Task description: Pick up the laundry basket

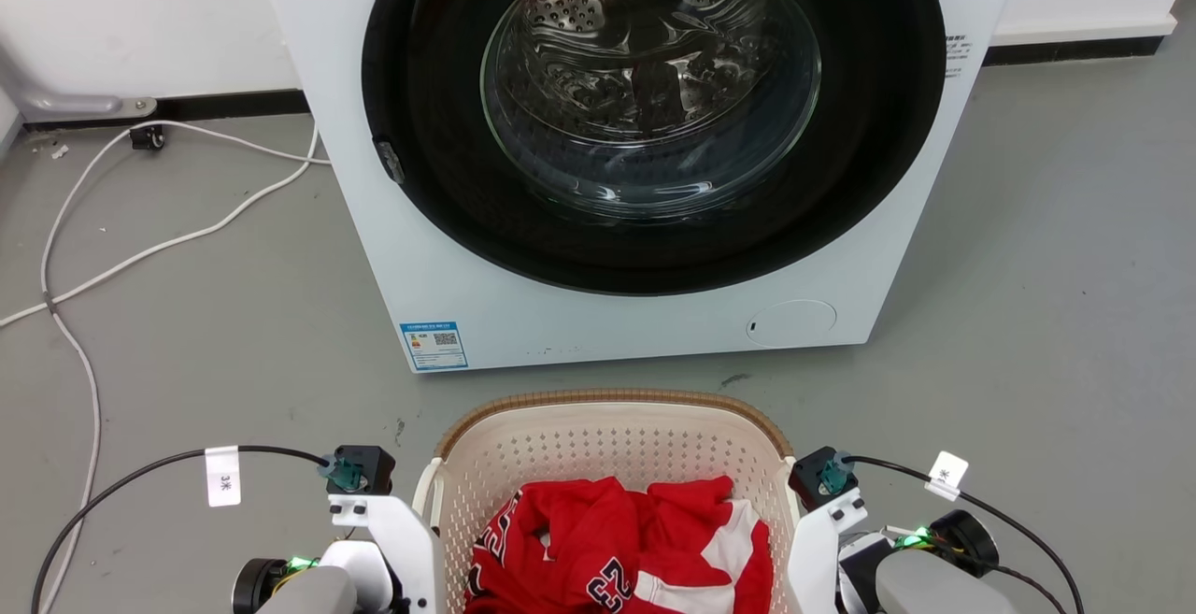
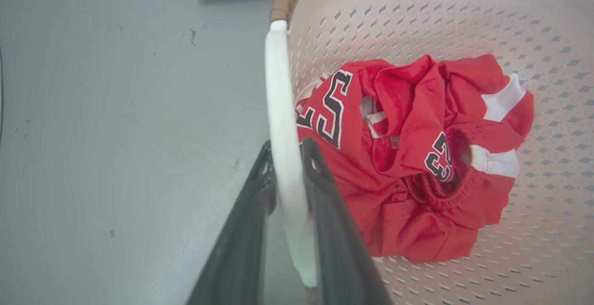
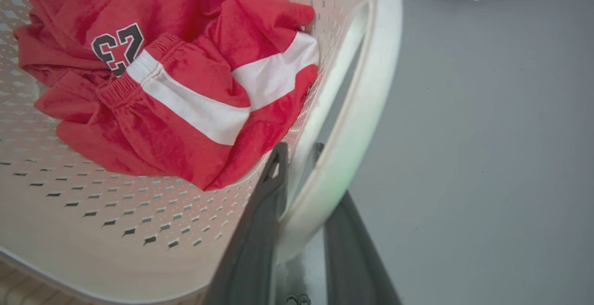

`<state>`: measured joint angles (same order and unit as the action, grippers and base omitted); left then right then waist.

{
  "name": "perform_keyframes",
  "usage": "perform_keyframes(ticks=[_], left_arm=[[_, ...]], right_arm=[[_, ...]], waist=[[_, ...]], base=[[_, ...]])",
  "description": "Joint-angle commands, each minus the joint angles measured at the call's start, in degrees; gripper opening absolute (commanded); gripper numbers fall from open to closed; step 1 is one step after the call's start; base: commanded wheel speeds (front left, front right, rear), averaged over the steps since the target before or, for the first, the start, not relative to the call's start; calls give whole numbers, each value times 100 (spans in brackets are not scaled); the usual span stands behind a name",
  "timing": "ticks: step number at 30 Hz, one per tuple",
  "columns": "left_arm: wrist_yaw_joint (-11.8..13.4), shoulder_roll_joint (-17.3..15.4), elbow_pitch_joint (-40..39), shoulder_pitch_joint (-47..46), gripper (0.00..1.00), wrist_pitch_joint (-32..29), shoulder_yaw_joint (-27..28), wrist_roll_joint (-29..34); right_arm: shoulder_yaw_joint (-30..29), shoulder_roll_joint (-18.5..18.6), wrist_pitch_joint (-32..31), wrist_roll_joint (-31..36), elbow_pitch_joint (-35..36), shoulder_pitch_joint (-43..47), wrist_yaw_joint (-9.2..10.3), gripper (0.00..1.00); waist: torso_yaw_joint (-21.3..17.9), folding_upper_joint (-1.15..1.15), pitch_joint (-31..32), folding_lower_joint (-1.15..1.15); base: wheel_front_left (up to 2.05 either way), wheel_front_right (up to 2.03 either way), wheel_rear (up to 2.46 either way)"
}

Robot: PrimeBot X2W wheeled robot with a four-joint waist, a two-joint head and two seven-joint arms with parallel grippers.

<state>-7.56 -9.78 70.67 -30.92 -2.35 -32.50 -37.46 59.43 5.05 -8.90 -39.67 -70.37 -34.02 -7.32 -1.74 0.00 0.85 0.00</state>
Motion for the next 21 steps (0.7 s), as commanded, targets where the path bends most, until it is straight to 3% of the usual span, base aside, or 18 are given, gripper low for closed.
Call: perform_keyframes(ticks=[1,21], left_arm=[[21,-121,-2,-12,0,54,-20,-18],[20,-177,33,-31,0,83,-424,-469]], right_arm=[[90,84,7,0,-19,43,-30,0],[592,91,93,-511,-98,-61,-30,0]], waist=[[1,0,5,0],[-3,0,5,0]], base=[[0,0,0],[0,0,0]])
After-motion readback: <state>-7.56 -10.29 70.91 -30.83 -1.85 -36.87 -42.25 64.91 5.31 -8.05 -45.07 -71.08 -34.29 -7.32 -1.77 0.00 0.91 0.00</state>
